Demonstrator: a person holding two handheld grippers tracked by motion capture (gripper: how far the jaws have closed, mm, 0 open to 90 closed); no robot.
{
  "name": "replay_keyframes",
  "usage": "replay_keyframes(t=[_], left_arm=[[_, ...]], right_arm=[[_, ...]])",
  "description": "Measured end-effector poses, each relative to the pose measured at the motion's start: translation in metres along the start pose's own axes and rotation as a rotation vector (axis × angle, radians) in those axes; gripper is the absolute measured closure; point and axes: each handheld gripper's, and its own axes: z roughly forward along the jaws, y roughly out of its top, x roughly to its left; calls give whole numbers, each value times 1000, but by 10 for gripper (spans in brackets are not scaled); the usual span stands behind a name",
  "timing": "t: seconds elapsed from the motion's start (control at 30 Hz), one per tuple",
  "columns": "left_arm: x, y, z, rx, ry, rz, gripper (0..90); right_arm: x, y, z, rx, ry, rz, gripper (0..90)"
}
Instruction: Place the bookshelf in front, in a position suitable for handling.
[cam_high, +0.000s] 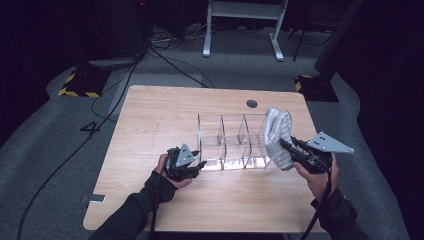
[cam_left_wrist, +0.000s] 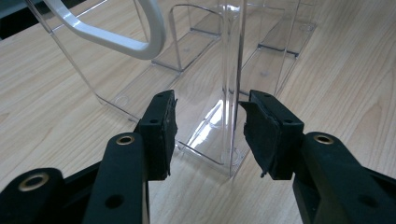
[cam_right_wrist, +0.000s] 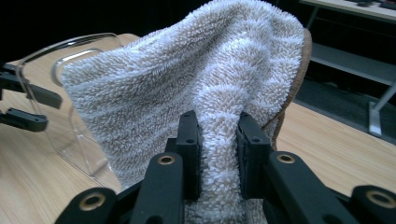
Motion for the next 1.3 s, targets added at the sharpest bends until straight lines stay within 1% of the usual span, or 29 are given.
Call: replay_keyframes(t=[0.07,0.1,0.13,0.17,0.2,0.27,0.33,0.37,0.4,0.43,0.53,0.57,0.6,0.63,0.7,0.8,0.83,0.87,0.93,0.97,1.0,1.03,1.1,1.13,1.2,1.23,1.27,1.3], left_arm=[[-1,0,0,3,1,4,536],[-1,1,0,2,3,6,535],[-1,1,0,-5,1,5,531],[-1,1,0,-5,1,5,531],[-1,1,0,-7,1,8,531],[-1,1,0,-10,4,11,529],[-1,2,0,-11,12,15,506],[-1,2,0,-10,14,17,506],[-2,3,0,-9,26,23,502],[-2,3,0,-9,26,23,484],[0,4,-1,-17,37,20,469],[0,4,-1,-17,37,20,456],[0,5,-1,-21,37,8,456],[1,6,0,-35,31,-3,447],[2,7,0,-39,27,-3,440],[1,10,2,-36,26,-13,433],[1,10,2,-34,29,-14,437],[2,11,2,-33,42,-22,450],[3,11,2,-39,50,-28,452],[4,12,-1,-67,71,-48,444],[5,14,-1,-72,77,-58,412],[5,15,-1,-80,73,-63,408],[4,17,-1,-87,73,-55,430],[4,18,0,-93,65,-56,436],[4,20,0,-100,66,-54,450],[2,24,0,-110,81,-49,469],[2,24,0,-110,81,-49,489],[2,27,-1,-114,90,-42,501]], right_arm=[[8,4,10,20,-18,-31,747],[12,4,17,34,-28,-36,747],[16,1,28,55,-33,-45,747],[16,1,28,55,-33,-45,747],[18,0,32,65,-36,-56,747],[23,-6,39,90,-40,-82,746],[26,-13,43,106,-35,-92,746],[28,-17,46,118,-26,-88,747],[32,-26,51,136,-21,-88,747],[33,-31,53,150,-15,-86,747],[33,-46,63,180,7,-44,747],[33,-46,63,180,7,-44,747],[33,-51,66,194,12,-42,747],[33,-59,73,221,20,-28,747],[32,-64,78,244,31,-20,747],[31,-69,83,259,38,-8,747],[32,-76,89,286,44,-4,747],[32,-78,91,298,44,-10,747],[32,-81,93,306,48,-8,747],[32,-84,95,321,56,1,747],[32,-85,95,323,58,2,746],[32,-85,95,324,59,1,746],[32,-85,96,326,58,-6,746],[32,-84,96,328,57,-8,746],[33,-84,96,329,56,-5,746],[33,-83,95,332,55,-11,746],[33,-83,95,332,55,-11,746],[33,-81,95,331,53,-4,745]])
